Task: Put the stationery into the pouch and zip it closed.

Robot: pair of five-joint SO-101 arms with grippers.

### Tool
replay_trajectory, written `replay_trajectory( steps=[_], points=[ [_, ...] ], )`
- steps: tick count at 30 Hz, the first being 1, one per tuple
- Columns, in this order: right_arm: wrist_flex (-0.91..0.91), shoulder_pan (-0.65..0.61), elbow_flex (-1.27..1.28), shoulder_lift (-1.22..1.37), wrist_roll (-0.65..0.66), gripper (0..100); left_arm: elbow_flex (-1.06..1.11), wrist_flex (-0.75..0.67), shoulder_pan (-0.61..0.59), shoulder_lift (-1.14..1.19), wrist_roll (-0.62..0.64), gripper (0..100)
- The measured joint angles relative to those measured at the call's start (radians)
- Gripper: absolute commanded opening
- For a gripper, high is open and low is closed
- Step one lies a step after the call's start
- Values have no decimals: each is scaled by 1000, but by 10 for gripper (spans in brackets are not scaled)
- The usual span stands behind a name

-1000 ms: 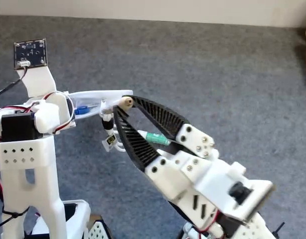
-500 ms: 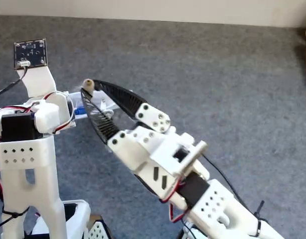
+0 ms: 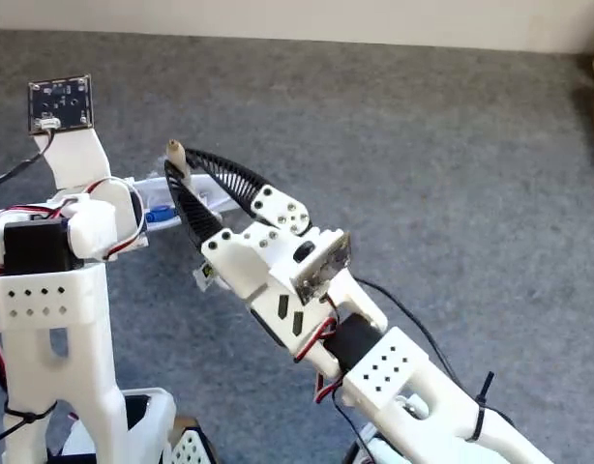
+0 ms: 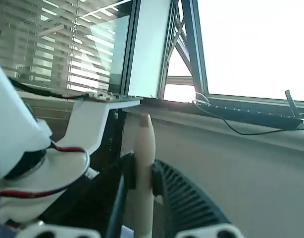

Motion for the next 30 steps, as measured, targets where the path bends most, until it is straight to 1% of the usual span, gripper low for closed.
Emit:
replay_trajectory(
  steps=[2,7,11,15,18,21,24,30],
  points=[
    [0,0,21,0,2,4,0,0,0,0,0,17],
    [0,-9,107,0,158,4,0,0,0,0,0,17],
    [0,-41,163,0,236,4,2,0,0,0,0,17],
    [0,-51,180,0,256,10,2,0,0,0,0,17],
    [14,-51,180,0,261,83,2,0,0,0,0,17],
    [98,-54,180,-3,261,154,2,0,0,0,0,17],
    [138,-57,178,-14,261,157,8,0,0,0,0,17],
    [153,-57,178,-15,261,157,9,0,0,0,0,17]
  ],
)
